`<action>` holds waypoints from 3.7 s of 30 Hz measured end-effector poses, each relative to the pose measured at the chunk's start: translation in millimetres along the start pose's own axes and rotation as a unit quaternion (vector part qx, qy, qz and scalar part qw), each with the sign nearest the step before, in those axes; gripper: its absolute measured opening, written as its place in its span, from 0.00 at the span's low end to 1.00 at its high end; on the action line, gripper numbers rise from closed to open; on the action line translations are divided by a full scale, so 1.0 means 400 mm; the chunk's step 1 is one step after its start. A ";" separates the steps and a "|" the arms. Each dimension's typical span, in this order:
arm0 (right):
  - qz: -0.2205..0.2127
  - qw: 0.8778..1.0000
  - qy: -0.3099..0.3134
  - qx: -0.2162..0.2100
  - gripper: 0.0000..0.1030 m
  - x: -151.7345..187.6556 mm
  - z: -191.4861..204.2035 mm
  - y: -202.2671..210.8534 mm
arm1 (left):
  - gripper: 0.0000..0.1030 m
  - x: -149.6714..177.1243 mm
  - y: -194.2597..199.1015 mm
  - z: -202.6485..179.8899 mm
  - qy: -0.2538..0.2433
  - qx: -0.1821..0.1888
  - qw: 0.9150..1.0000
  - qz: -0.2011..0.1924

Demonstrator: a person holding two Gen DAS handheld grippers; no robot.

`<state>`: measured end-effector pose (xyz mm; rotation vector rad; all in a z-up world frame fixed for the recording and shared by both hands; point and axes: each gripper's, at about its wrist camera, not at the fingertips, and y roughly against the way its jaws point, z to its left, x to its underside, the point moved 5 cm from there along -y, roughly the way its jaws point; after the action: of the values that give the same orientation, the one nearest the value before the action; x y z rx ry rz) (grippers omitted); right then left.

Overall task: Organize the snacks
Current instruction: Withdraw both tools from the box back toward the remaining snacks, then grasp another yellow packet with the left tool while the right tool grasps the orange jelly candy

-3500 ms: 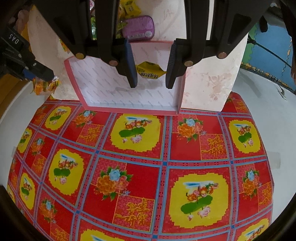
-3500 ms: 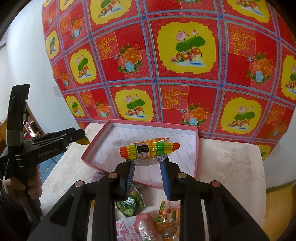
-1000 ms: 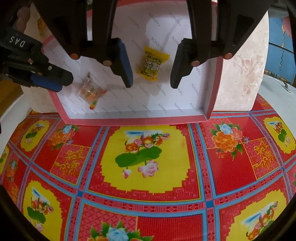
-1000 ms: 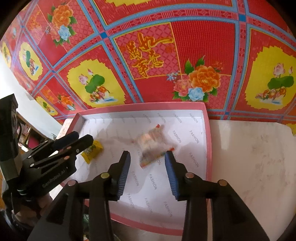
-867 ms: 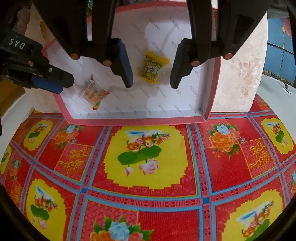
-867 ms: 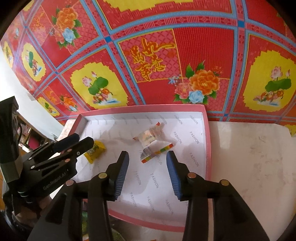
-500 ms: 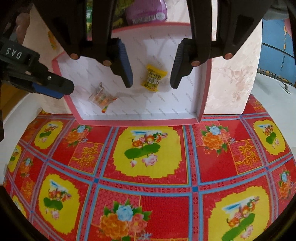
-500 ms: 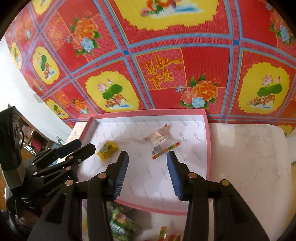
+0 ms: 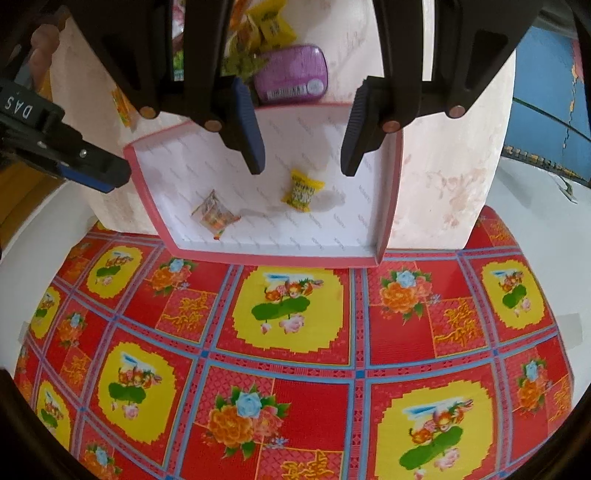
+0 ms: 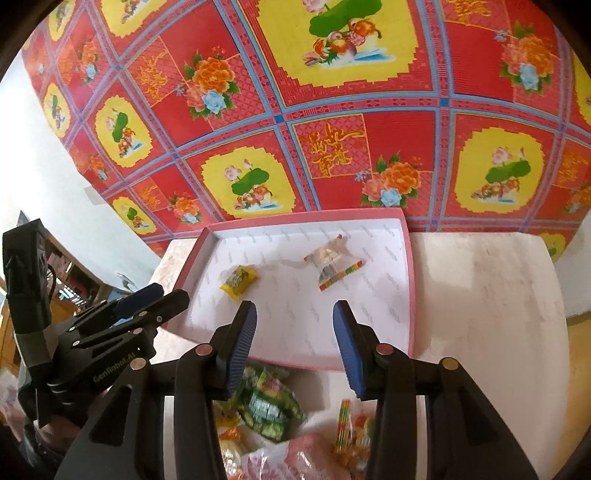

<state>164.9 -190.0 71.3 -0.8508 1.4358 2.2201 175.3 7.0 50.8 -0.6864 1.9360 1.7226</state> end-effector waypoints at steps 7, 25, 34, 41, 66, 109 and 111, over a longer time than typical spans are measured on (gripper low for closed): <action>-0.002 1.000 -0.008 0.009 0.43 0.055 -0.009 0.040 | 0.44 0.047 0.031 -0.002 0.004 0.004 1.000 0.009; 0.014 0.999 -0.028 0.027 0.43 0.189 -0.059 0.083 | 0.44 0.160 0.046 -0.022 -0.003 0.011 0.999 0.042; 0.021 0.999 -0.038 0.028 0.43 0.225 -0.076 0.084 | 0.44 0.214 0.023 -0.022 -0.009 0.007 0.998 0.066; 0.027 0.998 -0.047 0.029 0.43 0.241 -0.095 0.077 | 0.44 0.237 0.004 -0.023 -0.009 0.003 0.997 0.079; 0.045 0.996 -0.065 0.043 0.43 0.280 -0.152 0.064 | 0.28 0.269 -0.036 -0.055 -0.034 0.016 0.996 0.080; 0.011 0.998 -0.030 0.057 0.24 0.269 -0.115 0.067 | 0.25 0.230 0.041 -0.033 -0.027 0.035 0.999 0.027; 0.005 0.998 -0.027 0.055 0.24 0.259 -0.110 0.077 | 0.25 0.217 0.048 -0.029 -0.025 0.033 0.999 0.020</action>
<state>81.4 -245.1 11.3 -0.7423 1.5240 2.1322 95.9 -8.4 11.8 -0.5785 1.9757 1.6749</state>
